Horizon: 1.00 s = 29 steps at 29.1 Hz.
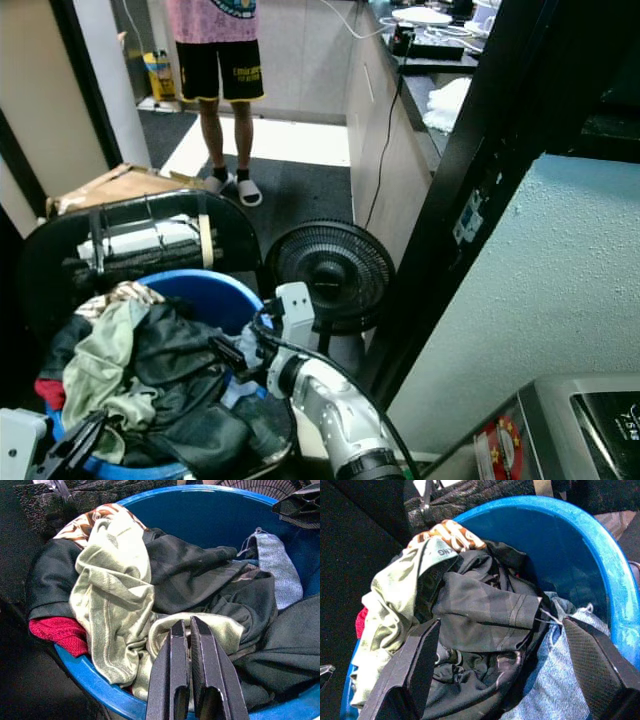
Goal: Clothes washing
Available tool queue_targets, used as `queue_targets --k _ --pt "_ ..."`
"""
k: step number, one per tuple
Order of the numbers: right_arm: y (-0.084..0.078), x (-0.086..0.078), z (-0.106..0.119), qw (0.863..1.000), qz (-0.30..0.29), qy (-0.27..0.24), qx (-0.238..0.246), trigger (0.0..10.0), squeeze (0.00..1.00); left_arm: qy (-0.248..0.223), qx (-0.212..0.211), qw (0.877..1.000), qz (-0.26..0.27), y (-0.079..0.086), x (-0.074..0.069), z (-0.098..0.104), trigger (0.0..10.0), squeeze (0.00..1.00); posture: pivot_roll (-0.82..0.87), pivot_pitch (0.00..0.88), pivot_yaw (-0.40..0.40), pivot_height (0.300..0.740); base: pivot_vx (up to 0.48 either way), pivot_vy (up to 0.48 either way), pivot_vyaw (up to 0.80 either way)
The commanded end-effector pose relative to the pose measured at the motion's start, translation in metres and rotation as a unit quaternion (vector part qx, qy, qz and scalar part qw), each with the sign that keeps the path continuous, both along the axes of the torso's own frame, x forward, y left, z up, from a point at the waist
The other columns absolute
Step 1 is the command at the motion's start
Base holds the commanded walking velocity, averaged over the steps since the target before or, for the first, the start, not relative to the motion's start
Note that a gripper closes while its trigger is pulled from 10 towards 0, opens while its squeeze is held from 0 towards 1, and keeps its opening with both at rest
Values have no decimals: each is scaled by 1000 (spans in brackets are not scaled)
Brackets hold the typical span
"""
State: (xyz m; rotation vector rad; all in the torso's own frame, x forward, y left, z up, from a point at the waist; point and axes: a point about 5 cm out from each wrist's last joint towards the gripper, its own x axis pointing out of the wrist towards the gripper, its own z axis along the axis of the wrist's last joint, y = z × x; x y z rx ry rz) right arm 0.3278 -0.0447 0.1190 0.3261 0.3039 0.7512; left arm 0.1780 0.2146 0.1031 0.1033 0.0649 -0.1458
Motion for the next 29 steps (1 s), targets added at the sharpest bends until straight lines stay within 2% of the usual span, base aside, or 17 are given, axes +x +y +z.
queue_targets --k 1,2,5,10,11,16,18,20,21,22,23,25,26,27,29 --pt "-3 -8 -21 999 -6 49 -14 10000 0 15 4 1000 -6 -1 -3 -3 10000 0 15 135 30 740 0 0 0" --pt "-2 -7 -18 999 -5 38 -6 10000 0 15 5 1000 -8 -1 -3 -3 10000 0 15 135 30 740 0 0 0" --pt "9 1 13 995 -2 -5 98 10000 0 17 7 1000 -2 1 0 -2 10000 0 10 142 39 740 0 0 0" --pt "22 7 28 992 19 -7 128 10000 0 18 5 1000 6 2 3 -2 10000 0 8 147 43 740 0 0 0" --pt "32 12 28 992 28 7 121 10000 1000 17 3 1000 4 1 4 -2 10000 0 11 161 49 740 0 0 0" --pt "42 17 25 994 23 27 105 10000 1000 20 2 1000 -4 -2 3 0 10000 0 19 175 51 740 0 0 0" --pt "48 24 24 995 0 47 92 10000 1000 28 2 1000 -13 -4 -1 0 10000 0 25 187 50 740 0 0 0" --pt "51 26 27 997 0 36 75 10000 1000 33 5 999 -16 -4 -3 0 10000 0 30 194 51 740 0 0 0" --pt "53 27 30 998 1 28 63 10000 553 36 7 999 -17 -4 -4 0 10000 0 30 194 51 740 0 0 0" --pt "61 25 36 999 32 -35 5 10000 0 39 9 999 -19 -3 -6 0 10000 0 35 198 56 740 0 0 0" --pt "61 25 36 999 32 -35 5 10000 0 39 9 999 -19 -3 -6 0 10000 0 35 198 56 740 0 0 0" --pt "77 18 45 985 95 -131 -64 10000 0 43 12 999 -20 -2 -8 0 10000 0 42 197 58 740 0 0 0" --pt "77 18 45 985 95 -131 -64 10000 0 43 12 999 -20 -2 -8 0 10000 0 42 197 58 740 0 0 0" --pt "83 15 48 978 117 -158 -75 10000 0 44 12 999 -20 -1 -9 0 10000 0 42 197 58 740 0 0 0" --pt "86 13 50 974 130 -171 -76 10000 0 44 14 999 -21 -1 -8 0 10000 0 45 196 59 740 0 0 0"
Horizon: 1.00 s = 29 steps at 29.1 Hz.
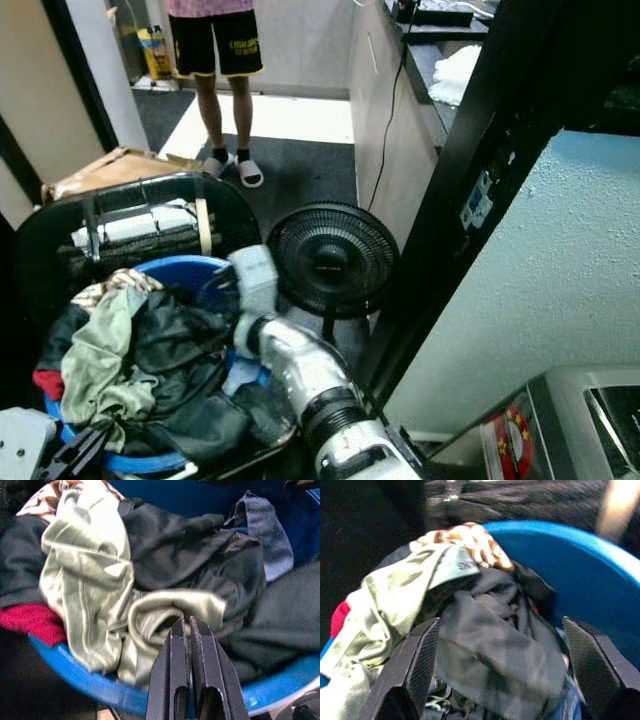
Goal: Clothes washing
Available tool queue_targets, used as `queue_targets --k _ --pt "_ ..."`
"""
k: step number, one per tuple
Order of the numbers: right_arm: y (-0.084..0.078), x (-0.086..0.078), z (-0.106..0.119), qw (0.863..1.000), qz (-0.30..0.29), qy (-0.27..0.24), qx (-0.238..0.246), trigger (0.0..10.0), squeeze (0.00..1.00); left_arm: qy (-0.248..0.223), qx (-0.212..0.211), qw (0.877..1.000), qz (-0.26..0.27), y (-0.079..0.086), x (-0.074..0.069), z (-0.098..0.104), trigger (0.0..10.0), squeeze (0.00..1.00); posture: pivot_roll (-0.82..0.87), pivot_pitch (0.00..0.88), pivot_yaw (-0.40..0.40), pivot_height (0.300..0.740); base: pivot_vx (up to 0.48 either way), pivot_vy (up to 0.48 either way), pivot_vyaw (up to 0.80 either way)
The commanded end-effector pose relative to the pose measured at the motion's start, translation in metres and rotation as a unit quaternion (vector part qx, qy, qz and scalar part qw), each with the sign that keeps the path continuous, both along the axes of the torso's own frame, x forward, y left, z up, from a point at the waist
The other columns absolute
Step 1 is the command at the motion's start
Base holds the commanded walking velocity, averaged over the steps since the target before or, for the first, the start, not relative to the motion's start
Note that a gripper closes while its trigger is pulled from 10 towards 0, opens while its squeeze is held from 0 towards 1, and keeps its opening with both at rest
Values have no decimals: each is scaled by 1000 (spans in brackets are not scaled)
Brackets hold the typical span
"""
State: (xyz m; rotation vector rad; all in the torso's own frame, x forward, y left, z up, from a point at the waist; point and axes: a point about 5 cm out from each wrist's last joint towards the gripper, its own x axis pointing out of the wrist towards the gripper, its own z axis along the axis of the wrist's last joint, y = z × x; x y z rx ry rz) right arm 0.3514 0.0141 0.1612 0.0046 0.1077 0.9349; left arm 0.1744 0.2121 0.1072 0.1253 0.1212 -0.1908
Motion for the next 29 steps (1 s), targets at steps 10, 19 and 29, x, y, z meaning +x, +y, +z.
queue_targets --k 10,19,29 --pt "50 -28 2 989 149 -7 8 10000 1000 17 6 1000 -1 2 -3 -1 10000 0 50 193 59 740 0 0 0" --pt "52 -35 -13 986 163 37 8 10000 1000 25 12 1000 -14 -1 -4 -2 10000 0 51 195 61 740 0 0 0" --pt "56 -56 -41 954 258 127 -85 10000 1000 42 11 998 -36 -5 -3 -4 10000 0 56 197 66 740 0 0 0"
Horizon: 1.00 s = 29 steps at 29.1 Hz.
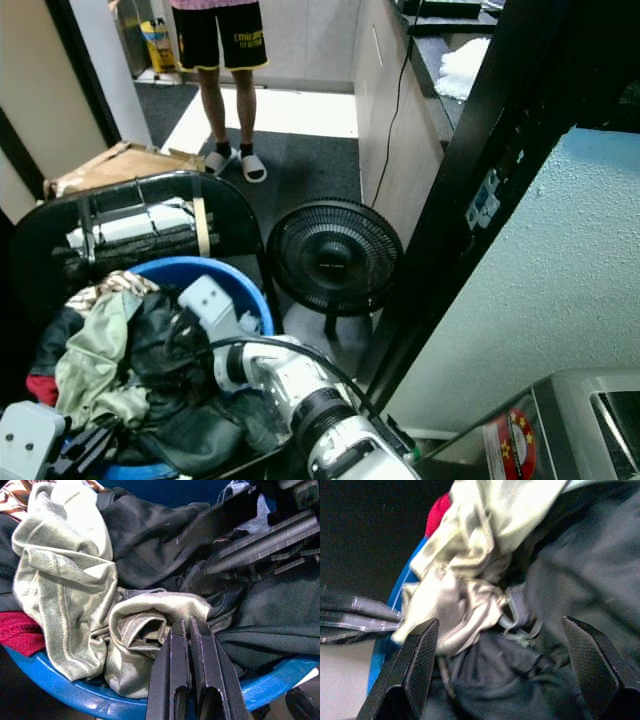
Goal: Clothes washing
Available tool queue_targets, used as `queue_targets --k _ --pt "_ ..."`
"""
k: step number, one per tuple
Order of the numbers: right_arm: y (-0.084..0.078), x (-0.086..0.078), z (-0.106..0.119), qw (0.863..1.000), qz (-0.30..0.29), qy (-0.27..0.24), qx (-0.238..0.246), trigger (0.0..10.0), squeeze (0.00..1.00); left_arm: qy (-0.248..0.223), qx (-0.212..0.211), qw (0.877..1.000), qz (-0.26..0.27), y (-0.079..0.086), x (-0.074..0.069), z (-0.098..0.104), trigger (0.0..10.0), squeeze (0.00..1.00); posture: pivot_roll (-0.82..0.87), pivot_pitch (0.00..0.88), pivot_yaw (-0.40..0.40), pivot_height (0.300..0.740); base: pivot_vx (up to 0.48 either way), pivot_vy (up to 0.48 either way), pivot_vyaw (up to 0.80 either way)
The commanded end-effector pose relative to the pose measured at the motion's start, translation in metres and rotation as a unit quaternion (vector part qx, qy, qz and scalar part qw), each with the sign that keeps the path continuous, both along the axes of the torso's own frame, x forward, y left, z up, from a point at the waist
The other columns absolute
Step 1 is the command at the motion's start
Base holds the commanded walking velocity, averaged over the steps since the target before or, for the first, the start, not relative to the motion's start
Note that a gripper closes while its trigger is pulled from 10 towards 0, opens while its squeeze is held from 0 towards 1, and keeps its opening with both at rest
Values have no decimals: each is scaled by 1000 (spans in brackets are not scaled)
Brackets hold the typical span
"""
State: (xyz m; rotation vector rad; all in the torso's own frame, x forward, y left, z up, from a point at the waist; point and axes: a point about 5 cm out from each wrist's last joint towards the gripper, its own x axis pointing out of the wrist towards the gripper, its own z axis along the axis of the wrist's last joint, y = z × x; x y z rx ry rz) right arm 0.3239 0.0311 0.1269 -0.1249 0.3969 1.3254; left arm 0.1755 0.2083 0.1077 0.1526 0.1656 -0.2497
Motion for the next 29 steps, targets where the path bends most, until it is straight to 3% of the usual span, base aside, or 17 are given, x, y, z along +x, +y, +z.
queue_targets --k 1,2,3,11,18,19,20,21,29 --pt "39 -30 -9 997 54 55 10 10000 957 24 -3 1000 -10 -3 -5 -6 10000 0 56 196 66 740 0 0 0" --pt "39 -30 -9 997 54 55 10 10000 957 24 -3 1000 -10 -3 -5 -6 10000 0 56 196 66 740 0 0 0" --pt "38 -32 -13 996 59 72 0 10000 39 28 -5 999 -16 -4 -6 -6 10000 0 55 198 67 740 0 0 0" --pt "31 -40 -28 987 76 127 -59 10000 0 43 -15 998 -42 -11 -9 -9 10000 0 56 198 69 740 0 0 0" --pt "26 -45 -34 981 98 140 -88 10000 0 46 -16 998 -48 -12 -10 -9 10000 0 56 198 69 740 0 0 0" --pt "25 -47 -35 980 106 143 -94 8392 0 47 -17 998 -50 -12 -11 -9 10000 0 56 197 69 740 0 0 0" --pt "25 -47 -35 979 108 145 -96 902 0 47 -17 997 -51 -12 -11 -9 10000 0 57 197 70 740 0 0 0" --pt "25 -47 -35 979 108 146 -96 0 0 48 -17 997 -52 -12 -11 -9 10000 0 57 197 70 740 0 0 0" --pt "24 -48 -32 978 111 151 -94 0 0 48 -16 997 -57 -12 -10 -8 10000 0 59 199 74 740 0 0 0"
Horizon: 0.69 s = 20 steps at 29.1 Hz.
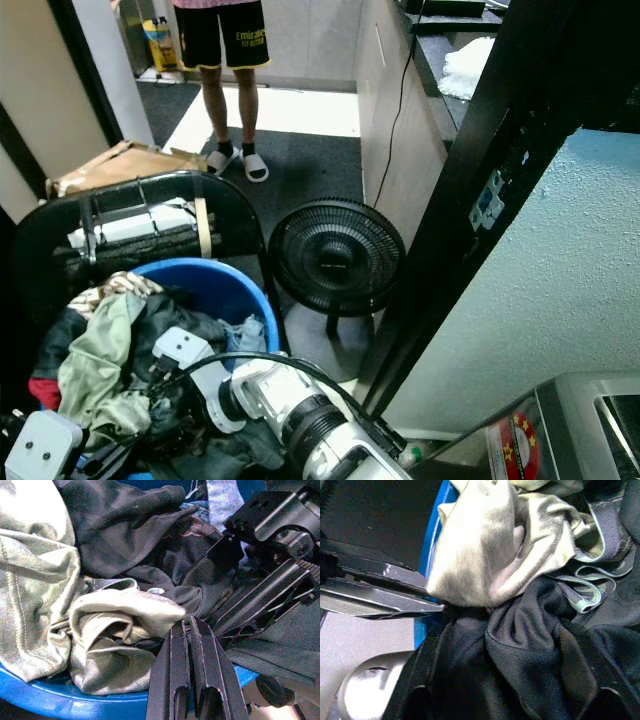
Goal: Clothes washing
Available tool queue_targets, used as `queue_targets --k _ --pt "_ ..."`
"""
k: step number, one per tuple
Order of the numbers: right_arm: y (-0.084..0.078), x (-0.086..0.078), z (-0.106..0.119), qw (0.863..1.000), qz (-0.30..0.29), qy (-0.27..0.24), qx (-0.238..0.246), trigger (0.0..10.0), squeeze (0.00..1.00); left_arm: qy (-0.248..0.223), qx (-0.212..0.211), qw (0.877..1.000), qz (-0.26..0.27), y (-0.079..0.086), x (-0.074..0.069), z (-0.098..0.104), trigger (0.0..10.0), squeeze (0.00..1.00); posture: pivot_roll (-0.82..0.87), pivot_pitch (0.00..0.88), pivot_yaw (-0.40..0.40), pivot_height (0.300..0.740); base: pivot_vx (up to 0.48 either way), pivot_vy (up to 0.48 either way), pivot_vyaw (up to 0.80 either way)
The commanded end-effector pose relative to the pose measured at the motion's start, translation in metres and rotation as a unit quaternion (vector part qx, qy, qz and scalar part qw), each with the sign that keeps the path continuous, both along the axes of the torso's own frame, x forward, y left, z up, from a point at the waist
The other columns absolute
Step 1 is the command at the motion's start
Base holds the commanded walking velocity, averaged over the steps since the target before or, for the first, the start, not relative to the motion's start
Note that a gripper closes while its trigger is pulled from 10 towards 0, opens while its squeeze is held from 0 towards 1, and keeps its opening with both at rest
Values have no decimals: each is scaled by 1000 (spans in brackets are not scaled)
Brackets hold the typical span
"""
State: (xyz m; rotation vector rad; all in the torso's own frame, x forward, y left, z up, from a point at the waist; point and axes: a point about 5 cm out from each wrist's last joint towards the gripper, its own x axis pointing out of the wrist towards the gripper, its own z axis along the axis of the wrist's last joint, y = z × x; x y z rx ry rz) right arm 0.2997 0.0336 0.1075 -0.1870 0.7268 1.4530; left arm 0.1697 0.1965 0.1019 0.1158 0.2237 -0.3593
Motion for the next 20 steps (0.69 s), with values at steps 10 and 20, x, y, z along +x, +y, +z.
queue_targets --k 10,20 --pt "20 -25 -10 998 38 54 15 0 0 11 6 1000 -9 -1 -3 -1 10000 0 59 198 79 740 0 0 0" --pt "19 -24 -7 997 41 58 21 0 0 9 7 1000 -10 -1 -1 -1 10000 0 60 197 78 740 0 0 0"
